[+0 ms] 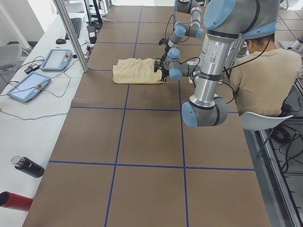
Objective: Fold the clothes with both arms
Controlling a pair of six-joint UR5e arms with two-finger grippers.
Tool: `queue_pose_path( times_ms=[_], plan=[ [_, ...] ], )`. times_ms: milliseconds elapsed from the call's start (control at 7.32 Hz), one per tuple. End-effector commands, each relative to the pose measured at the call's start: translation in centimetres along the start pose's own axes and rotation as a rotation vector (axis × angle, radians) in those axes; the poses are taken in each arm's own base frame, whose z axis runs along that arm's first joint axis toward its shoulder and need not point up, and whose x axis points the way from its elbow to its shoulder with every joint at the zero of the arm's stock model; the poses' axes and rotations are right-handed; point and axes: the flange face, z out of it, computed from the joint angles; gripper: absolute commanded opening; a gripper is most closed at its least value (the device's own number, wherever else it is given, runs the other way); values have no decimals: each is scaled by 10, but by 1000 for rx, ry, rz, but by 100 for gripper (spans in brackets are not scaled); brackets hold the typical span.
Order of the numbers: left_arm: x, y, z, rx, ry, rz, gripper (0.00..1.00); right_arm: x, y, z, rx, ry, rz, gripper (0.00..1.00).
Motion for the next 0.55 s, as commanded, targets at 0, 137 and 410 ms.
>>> queue_pose_path(
  times_ms=[0, 137, 410],
  plan=[
    [0, 0, 0, 0, -1, 0, 0, 5, 13, 6, 5, 9, 23, 67],
    [0, 0, 0, 0, -1, 0, 0, 5, 15, 8, 8, 14, 22, 62],
    [0, 0, 0, 0, -1, 0, 0, 5, 15, 9, 9, 14, 25, 43]
  ],
)
